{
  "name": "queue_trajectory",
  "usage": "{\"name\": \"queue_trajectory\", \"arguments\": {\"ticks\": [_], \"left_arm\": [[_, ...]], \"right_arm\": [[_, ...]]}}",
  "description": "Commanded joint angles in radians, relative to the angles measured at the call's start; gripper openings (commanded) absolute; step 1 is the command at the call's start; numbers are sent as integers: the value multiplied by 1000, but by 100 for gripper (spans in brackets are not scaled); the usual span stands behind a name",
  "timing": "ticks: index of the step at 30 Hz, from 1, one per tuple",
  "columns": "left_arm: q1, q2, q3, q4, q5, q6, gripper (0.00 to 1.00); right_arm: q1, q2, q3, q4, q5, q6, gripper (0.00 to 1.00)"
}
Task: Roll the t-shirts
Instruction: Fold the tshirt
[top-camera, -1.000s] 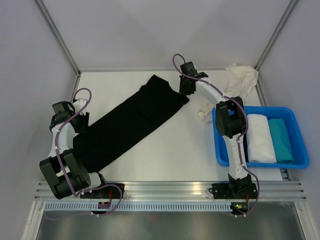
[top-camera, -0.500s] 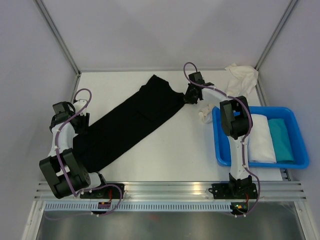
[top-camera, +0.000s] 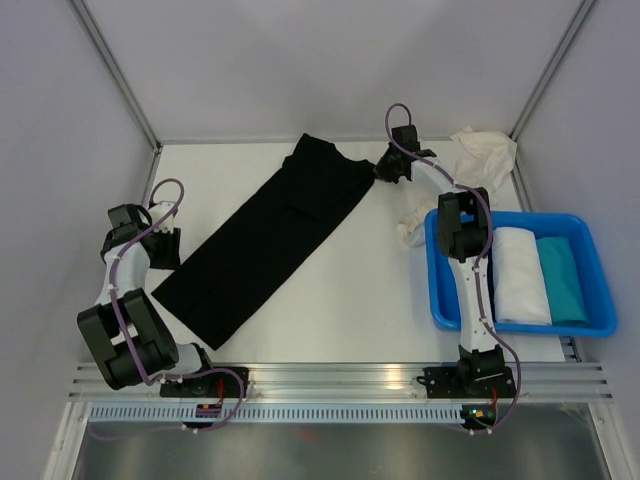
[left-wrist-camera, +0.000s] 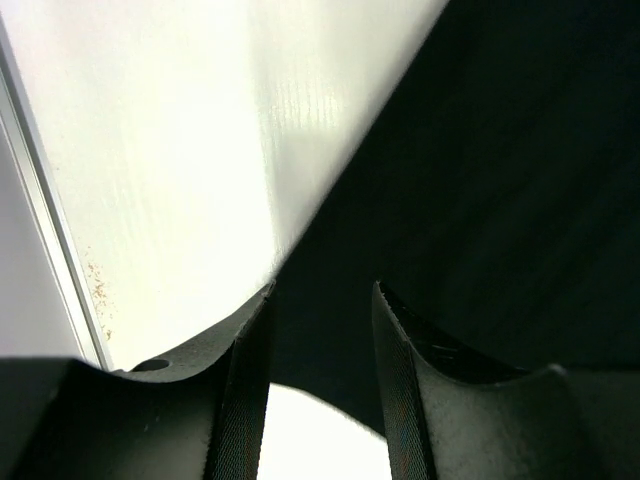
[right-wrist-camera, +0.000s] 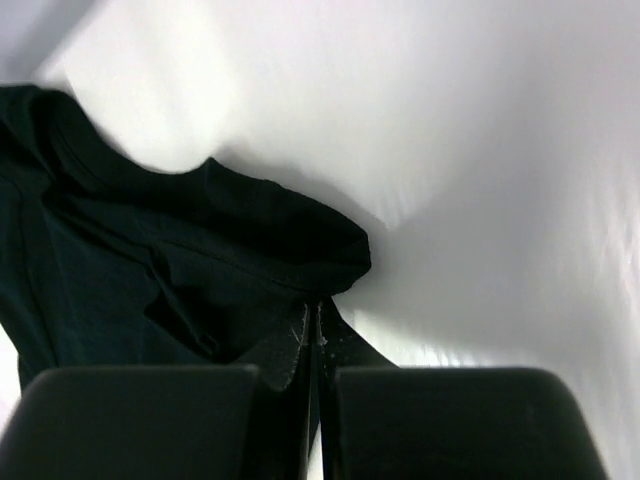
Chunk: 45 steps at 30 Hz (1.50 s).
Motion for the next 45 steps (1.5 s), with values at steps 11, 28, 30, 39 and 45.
{"name": "queue_trajectory", "arguments": {"ticks": [11,28,30,39,45], "left_arm": [[4,26,21,6,2,25,49],[6,-135,-70,-95,11,11,50],[6,-175,-74,-124,14,3,49],[4,-319,-76,-196,-6,6,50],[4,-337,-76,-218,-20,19,50]], "right_arm": [[-24,12,125,-22,87,-44,44],[404,-757,-645,154,86,-554,59],[563,-769,-702,159,3,-598,59],[1027,-584,-615,214,-7,-685,59],[1162,-461,-522,196,30,-751,59]]}}
